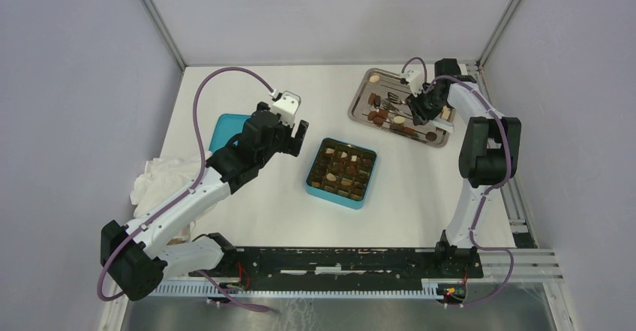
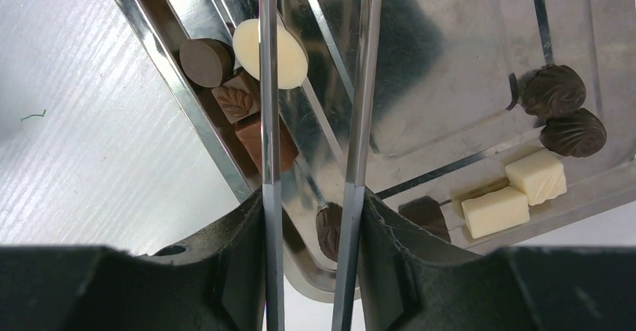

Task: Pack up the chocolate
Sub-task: Pick up the fake chocolate from the plate.

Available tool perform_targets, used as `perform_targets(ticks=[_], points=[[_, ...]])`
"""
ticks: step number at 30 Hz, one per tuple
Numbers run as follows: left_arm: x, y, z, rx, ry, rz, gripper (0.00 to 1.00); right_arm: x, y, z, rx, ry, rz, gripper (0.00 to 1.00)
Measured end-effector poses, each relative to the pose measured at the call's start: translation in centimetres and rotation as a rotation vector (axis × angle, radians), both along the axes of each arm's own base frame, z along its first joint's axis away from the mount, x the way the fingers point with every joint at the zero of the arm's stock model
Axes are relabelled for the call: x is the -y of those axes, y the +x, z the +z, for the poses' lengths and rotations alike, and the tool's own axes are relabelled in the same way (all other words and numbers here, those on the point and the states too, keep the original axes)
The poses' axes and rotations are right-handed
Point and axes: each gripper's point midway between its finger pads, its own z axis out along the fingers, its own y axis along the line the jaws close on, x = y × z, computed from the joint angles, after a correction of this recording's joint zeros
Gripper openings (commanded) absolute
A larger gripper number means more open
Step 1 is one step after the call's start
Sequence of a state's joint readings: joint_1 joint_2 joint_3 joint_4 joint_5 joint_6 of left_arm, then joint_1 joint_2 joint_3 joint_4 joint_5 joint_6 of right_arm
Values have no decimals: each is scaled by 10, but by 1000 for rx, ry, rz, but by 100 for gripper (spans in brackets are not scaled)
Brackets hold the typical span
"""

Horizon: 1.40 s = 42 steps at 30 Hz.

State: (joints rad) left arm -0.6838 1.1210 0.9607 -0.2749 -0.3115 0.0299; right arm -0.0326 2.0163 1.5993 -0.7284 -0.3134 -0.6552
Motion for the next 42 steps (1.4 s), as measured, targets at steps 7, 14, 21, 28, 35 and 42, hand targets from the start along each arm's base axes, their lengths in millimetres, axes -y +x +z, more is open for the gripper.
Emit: perform_targets(ticks=[7, 14, 21, 28, 35, 42], points=[[0, 0, 0, 0, 0, 0, 89, 0, -2, -4, -15, 2, -3, 24], [0, 0, 0, 0, 0, 0, 89, 0, -1, -2, -8, 2, -5, 0], [0, 0, 0, 0, 0, 0, 89, -1, -14, 7, 19, 3, -11, 0], [0, 0, 0, 0, 0, 0, 89, -2, -30, 24, 66, 21, -9, 0], [3, -1, 0, -5, -6, -17, 89, -18, -73, 43, 134, 112, 45, 0], [19, -5, -13, -58, -13, -95, 79, -53, -125, 78, 257, 260, 179, 0]])
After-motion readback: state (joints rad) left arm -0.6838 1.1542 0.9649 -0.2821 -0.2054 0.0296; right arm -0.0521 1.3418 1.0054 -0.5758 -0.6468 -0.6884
